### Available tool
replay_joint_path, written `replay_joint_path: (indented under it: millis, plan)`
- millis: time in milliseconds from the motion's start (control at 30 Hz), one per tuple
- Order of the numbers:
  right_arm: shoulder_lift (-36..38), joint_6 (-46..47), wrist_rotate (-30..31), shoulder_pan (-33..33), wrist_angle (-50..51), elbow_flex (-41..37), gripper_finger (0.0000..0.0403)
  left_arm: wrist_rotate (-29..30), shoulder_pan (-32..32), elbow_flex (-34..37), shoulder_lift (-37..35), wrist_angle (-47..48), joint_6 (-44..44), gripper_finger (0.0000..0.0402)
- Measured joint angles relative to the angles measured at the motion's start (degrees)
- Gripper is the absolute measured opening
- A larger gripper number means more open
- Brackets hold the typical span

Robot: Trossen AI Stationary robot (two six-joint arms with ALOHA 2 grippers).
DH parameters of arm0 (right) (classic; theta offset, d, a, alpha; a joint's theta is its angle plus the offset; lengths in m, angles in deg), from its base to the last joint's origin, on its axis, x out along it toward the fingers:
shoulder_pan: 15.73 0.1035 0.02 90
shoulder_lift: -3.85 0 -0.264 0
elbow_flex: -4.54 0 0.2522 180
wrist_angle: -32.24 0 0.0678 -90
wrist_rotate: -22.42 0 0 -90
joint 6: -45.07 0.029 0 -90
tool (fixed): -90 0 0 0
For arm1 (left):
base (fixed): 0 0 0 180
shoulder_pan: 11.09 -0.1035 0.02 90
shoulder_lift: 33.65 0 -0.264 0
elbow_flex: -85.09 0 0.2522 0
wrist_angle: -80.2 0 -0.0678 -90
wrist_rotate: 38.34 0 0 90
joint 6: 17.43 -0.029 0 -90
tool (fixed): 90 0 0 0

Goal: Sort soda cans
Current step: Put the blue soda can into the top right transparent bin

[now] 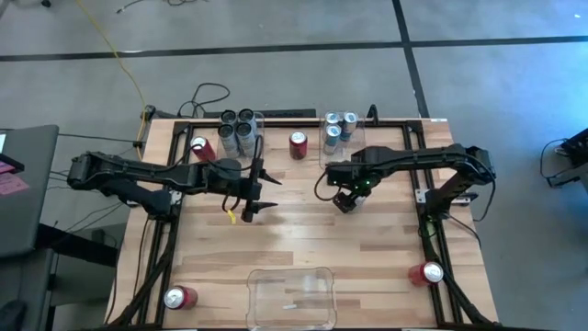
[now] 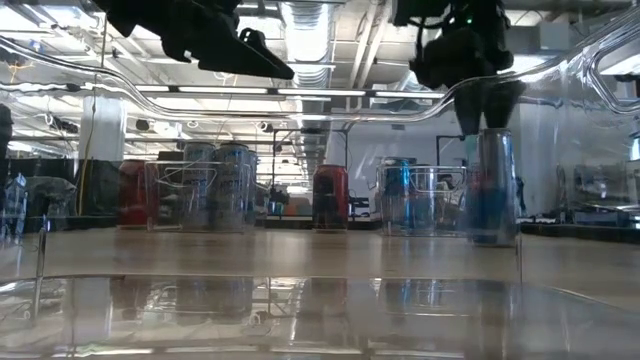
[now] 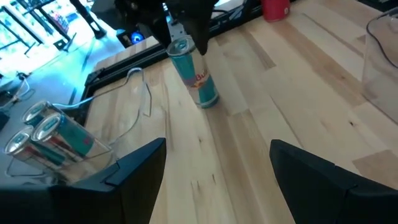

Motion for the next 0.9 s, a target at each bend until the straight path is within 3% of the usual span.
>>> replay_joint_path:
  millis: [367, 667, 900]
  plan:
    - [0.0, 2.5, 2.6, -1.1, -0.5, -0.1, 0.0373, 0.0, 0.0, 0.0, 0.0, 0.8, 0.1, 0.0284]
    - [0.0, 5.7, 2.0, 1.7, -0.5, -3.7, 0.037, 0.1, 0.0, 0.0, 0.0, 1.2, -0.1, 0.0284]
    - [0.0, 4.2, 2.0, 2.0, -5.7, -4.1, 0.0368, 0.1, 0.0, 0.0, 0.0, 0.7, 0.0, 0.0284]
